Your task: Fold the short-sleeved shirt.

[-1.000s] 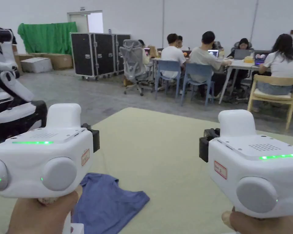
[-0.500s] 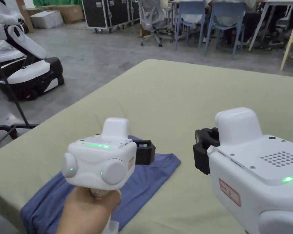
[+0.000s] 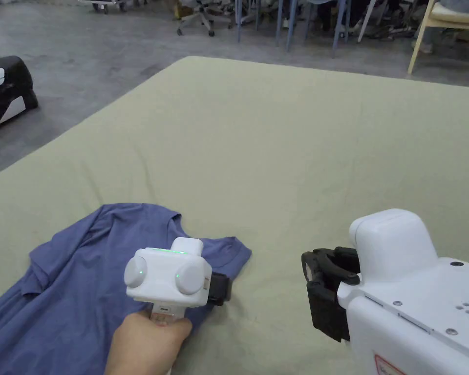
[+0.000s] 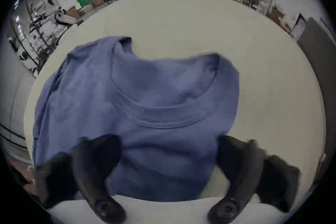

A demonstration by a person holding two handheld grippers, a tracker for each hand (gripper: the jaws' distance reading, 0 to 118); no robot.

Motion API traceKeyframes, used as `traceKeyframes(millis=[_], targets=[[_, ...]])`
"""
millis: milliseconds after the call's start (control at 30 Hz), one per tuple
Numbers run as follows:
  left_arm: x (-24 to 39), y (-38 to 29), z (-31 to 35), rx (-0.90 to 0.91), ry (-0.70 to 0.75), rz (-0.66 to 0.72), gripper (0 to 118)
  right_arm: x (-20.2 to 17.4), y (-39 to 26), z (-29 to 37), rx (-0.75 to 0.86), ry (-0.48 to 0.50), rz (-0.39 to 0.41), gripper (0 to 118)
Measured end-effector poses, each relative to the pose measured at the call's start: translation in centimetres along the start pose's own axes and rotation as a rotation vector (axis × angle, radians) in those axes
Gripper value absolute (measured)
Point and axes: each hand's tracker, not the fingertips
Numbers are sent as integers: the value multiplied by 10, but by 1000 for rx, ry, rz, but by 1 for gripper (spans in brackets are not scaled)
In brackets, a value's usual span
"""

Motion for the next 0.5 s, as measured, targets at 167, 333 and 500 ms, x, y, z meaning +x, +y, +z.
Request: traceKeyframes(millis=[167, 333, 500], targets=[[-30, 3, 17, 55, 37, 19, 9, 6, -7, 4, -7, 9, 9, 11], [-52, 15, 45, 68, -129, 265, 9, 27, -17, 34, 7, -11, -46, 11], [7, 69, 113, 168, 40, 207, 9, 77, -26, 105, 37, -221, -114, 11]])
